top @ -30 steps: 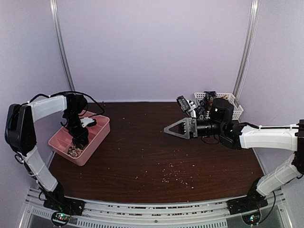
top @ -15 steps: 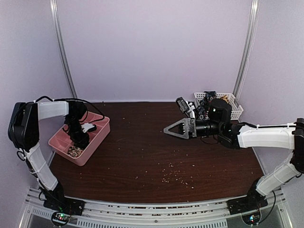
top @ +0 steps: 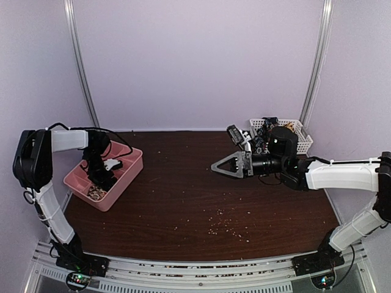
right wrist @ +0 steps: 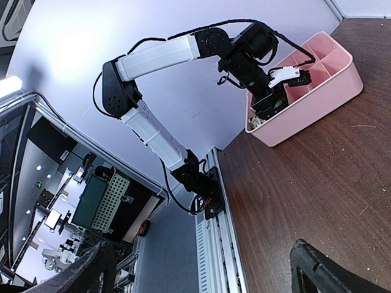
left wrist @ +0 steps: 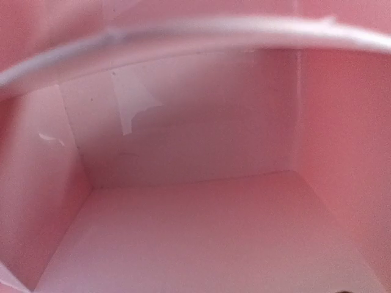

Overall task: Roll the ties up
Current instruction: Place the tie in the storage box, then reset both arms

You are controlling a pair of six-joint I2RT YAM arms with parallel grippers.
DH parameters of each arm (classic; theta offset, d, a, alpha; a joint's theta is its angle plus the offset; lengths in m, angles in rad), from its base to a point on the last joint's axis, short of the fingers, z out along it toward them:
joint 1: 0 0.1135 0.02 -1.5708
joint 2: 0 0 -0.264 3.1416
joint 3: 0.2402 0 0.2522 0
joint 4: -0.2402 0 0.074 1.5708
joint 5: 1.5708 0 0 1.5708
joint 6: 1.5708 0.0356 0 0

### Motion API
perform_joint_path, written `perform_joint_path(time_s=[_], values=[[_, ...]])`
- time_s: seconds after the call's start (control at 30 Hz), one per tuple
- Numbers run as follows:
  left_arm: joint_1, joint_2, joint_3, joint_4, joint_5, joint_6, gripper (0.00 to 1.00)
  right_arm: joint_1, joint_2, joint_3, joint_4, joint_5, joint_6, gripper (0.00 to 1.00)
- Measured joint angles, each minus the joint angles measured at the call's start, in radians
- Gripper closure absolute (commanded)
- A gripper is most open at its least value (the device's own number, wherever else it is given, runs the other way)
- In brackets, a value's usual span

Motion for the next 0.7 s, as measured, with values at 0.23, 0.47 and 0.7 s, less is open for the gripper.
perform_joint_path(time_s=[0.23, 0.47, 0.7], values=[[0.0, -0.053, 0.061, -0.036, 0.0, 0.011, 0.04, 0.0, 0.0, 0.0, 0.004, 0.0, 0.011, 0.0], [-0.002, -0.096, 0.083, -0.048, 0.0, 0.01, 0.15, 0.0, 0.0, 0.0, 0.014, 0.0, 0.028, 0.0], [-0.015, -0.169, 0.052, -0.047, 0.008, 0.002, 0.28, 0.0, 0.003, 0.0, 0.033, -0.001, 0.048, 0.01]])
